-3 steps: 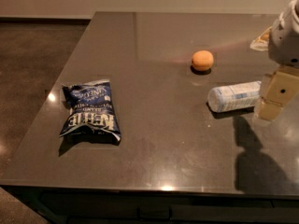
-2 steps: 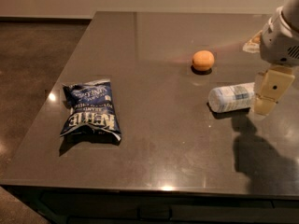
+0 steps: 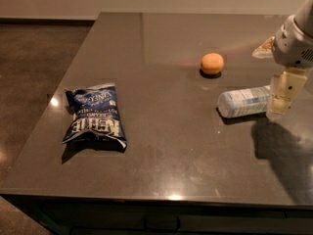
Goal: Move blue plastic bottle near blue chip bag
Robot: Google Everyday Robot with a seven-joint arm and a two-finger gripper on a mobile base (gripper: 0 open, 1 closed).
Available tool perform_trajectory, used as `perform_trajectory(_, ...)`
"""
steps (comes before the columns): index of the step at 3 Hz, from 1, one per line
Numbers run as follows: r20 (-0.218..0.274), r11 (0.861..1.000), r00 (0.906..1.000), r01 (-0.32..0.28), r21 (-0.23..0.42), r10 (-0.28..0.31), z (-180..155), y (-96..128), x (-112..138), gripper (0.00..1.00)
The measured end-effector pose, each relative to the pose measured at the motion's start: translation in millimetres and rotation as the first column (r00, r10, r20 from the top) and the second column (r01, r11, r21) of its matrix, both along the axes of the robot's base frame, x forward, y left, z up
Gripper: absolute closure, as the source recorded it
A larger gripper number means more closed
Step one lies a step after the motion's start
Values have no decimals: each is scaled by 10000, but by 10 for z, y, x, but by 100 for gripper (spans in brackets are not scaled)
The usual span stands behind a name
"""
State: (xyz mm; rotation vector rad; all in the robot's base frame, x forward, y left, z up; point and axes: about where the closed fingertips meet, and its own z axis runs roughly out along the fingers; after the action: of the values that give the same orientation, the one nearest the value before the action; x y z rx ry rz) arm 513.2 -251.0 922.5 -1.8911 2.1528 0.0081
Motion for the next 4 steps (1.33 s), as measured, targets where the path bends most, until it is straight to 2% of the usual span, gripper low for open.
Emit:
perform_trajectory(1, -307, 9976, 9982, -538, -447, 524, -231, -110, 88, 0)
perform_trajectory(3, -1048, 9879, 9902, -1046, -1147, 927, -623, -191, 109, 0)
perform_trajectory(4, -1200, 9861, 9880, -1117, -1232, 969, -684, -182, 97, 15)
